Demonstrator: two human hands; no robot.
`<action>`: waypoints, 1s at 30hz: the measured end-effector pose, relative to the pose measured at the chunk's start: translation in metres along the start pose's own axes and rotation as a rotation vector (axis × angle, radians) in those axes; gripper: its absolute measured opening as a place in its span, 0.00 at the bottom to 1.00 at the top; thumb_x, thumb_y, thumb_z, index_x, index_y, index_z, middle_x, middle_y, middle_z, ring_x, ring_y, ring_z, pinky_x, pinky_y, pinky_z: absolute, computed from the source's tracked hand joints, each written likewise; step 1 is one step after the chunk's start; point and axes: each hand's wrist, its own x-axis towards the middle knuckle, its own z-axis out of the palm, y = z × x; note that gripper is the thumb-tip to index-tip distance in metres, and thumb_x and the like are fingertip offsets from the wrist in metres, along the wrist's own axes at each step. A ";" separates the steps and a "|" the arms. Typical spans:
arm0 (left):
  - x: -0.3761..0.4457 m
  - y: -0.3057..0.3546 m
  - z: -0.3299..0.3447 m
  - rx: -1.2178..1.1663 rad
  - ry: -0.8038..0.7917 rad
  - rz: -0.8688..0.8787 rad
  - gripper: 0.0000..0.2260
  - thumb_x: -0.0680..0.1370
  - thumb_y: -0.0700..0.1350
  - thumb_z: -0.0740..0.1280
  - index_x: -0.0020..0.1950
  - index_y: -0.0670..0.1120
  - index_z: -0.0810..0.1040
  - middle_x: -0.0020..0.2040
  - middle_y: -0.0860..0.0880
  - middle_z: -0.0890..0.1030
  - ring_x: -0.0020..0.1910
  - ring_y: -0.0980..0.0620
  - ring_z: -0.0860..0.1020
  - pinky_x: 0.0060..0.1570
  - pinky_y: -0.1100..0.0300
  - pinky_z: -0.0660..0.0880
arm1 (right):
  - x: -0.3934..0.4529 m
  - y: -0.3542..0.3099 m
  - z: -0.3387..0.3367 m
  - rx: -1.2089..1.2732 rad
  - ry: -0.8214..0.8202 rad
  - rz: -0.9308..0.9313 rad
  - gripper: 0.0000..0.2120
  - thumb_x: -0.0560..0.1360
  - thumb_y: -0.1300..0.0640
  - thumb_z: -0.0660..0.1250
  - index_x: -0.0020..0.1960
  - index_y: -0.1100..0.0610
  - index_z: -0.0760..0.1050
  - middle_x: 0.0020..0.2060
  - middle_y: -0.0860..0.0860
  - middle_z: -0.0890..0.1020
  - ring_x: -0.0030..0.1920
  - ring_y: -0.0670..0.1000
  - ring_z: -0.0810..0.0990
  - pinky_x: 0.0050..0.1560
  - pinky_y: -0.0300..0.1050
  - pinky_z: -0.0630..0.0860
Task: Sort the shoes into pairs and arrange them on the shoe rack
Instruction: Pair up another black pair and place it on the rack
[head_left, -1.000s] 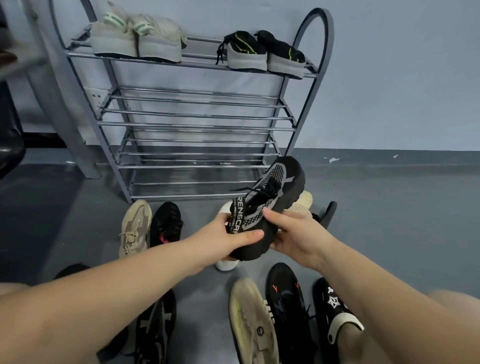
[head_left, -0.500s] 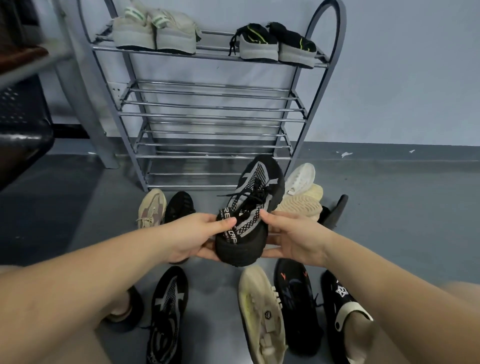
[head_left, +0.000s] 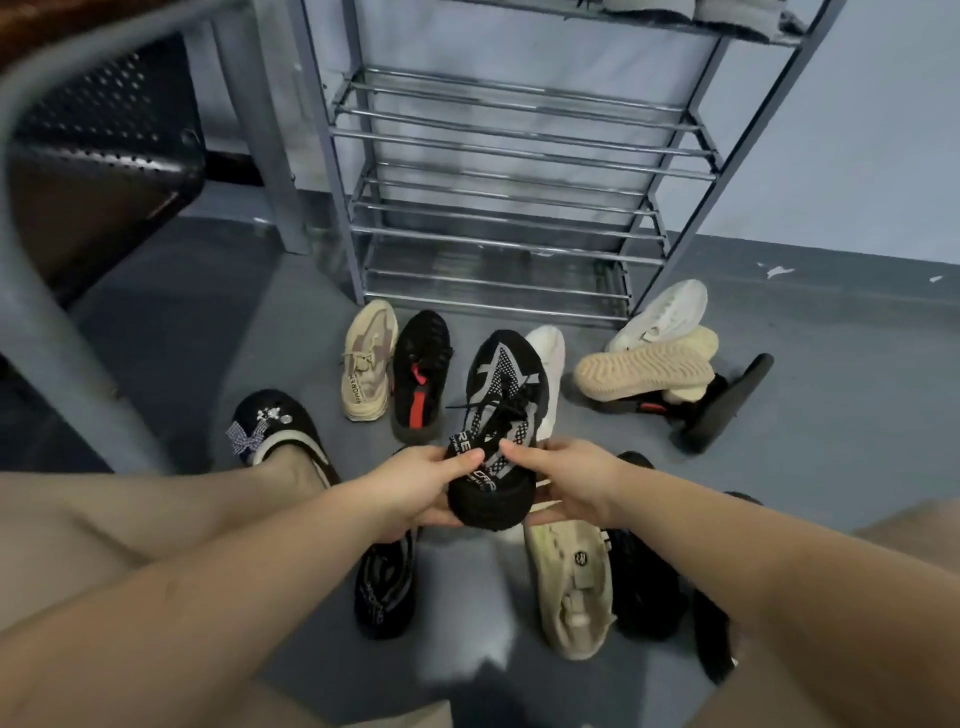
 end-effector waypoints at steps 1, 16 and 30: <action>-0.001 -0.007 -0.007 -0.023 0.008 -0.015 0.08 0.78 0.47 0.64 0.55 0.45 0.77 0.48 0.47 0.83 0.42 0.51 0.83 0.37 0.60 0.81 | 0.005 0.006 0.010 0.045 0.001 -0.005 0.11 0.75 0.51 0.68 0.54 0.55 0.75 0.45 0.49 0.83 0.44 0.48 0.82 0.38 0.44 0.81; 0.042 -0.066 -0.080 0.918 0.154 -0.070 0.33 0.73 0.63 0.65 0.73 0.49 0.64 0.69 0.46 0.71 0.66 0.48 0.71 0.65 0.56 0.69 | 0.059 0.111 0.053 0.450 0.164 0.150 0.16 0.77 0.59 0.65 0.64 0.57 0.72 0.49 0.52 0.83 0.49 0.52 0.81 0.43 0.49 0.80; 0.085 -0.151 -0.094 0.092 0.454 -0.394 0.29 0.72 0.53 0.72 0.67 0.38 0.71 0.65 0.42 0.76 0.63 0.42 0.74 0.65 0.53 0.70 | 0.092 0.143 0.053 0.277 0.181 0.285 0.17 0.78 0.63 0.64 0.66 0.58 0.71 0.57 0.57 0.80 0.41 0.48 0.79 0.33 0.42 0.77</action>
